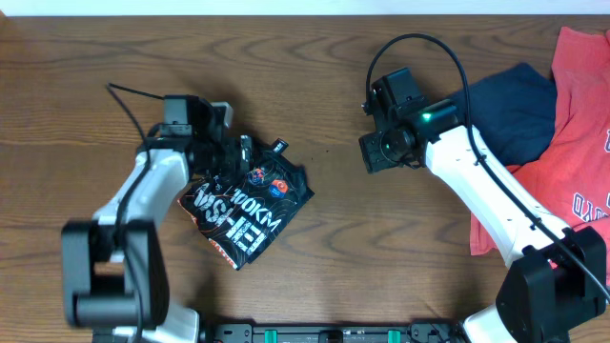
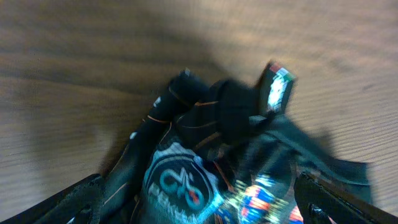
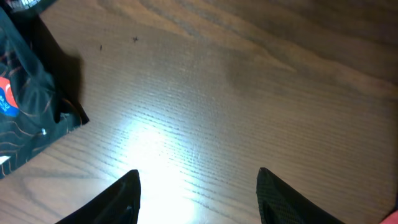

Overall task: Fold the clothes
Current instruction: 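Grasp the folded bundle with the left gripper and carry it to the table's left edge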

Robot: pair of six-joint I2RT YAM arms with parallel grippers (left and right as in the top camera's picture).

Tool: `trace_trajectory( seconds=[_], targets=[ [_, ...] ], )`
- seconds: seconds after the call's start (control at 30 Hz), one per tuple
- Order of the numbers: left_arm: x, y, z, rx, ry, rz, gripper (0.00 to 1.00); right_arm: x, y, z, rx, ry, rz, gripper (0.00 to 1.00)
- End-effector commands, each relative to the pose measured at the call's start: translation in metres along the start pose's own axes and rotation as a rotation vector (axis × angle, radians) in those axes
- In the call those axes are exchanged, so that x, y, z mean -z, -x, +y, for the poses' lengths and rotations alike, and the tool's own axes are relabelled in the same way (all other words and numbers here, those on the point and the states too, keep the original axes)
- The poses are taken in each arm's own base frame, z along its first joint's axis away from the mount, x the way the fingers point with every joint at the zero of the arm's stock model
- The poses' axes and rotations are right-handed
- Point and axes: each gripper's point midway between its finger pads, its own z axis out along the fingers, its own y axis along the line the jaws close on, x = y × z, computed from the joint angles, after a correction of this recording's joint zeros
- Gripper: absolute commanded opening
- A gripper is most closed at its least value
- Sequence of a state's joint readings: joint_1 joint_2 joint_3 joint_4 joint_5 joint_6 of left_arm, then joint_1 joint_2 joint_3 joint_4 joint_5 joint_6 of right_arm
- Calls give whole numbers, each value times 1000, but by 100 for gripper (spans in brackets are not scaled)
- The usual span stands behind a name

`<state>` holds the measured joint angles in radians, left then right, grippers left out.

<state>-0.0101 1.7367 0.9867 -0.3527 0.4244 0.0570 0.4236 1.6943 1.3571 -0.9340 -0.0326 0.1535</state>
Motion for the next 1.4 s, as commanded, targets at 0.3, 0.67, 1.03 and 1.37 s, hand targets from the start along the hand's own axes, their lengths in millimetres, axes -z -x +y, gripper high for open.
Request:
trace_trajectory(
  seconds=[0.3, 0.67, 1.03, 1.37],
  targets=[
    [-16, -38, -8, 37, -93, 191, 32, 6, 5, -5, -28, -6, -24, 58],
    [-16, 3, 2, 21, -56, 41, 6, 6, 3, -5, -28, -7, -18, 58],
    [58, 84, 148, 571, 166, -367, 6, 6, 0, -5, -28, -10, -7, 58],
    [148, 37, 294, 962, 301, -609, 38, 6, -2, -10, -28, -37, 3, 58]
  ],
)
